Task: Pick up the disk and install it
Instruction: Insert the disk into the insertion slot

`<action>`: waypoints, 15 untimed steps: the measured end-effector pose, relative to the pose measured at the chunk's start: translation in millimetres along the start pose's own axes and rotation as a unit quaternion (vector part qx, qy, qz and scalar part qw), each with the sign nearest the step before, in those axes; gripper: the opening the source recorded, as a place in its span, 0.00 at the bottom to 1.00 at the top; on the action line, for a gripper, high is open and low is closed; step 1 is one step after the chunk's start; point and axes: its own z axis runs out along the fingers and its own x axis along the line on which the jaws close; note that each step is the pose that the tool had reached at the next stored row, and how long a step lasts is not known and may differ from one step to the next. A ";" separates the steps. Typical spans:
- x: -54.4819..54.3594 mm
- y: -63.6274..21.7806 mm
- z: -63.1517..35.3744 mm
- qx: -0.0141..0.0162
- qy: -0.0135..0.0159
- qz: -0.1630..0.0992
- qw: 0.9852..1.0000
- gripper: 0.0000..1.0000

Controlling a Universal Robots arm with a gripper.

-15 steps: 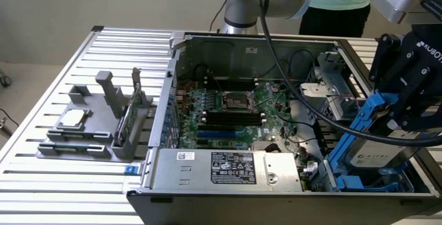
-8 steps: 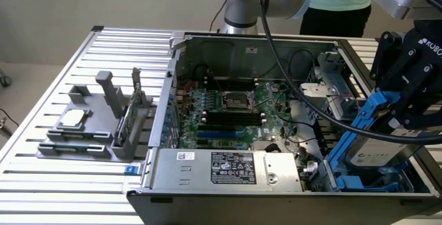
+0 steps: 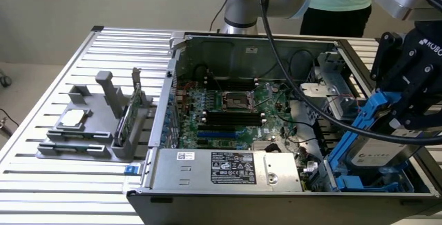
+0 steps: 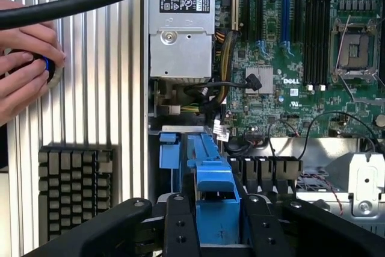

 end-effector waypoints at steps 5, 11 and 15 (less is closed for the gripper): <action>0.0 -0.3 1.6 0.000 0.001 0.000 1.000 0.33; 0.0 -0.3 1.6 -0.001 0.003 0.000 1.000 0.33; 0.0 -0.3 -0.1 -0.002 0.004 0.000 1.000 0.33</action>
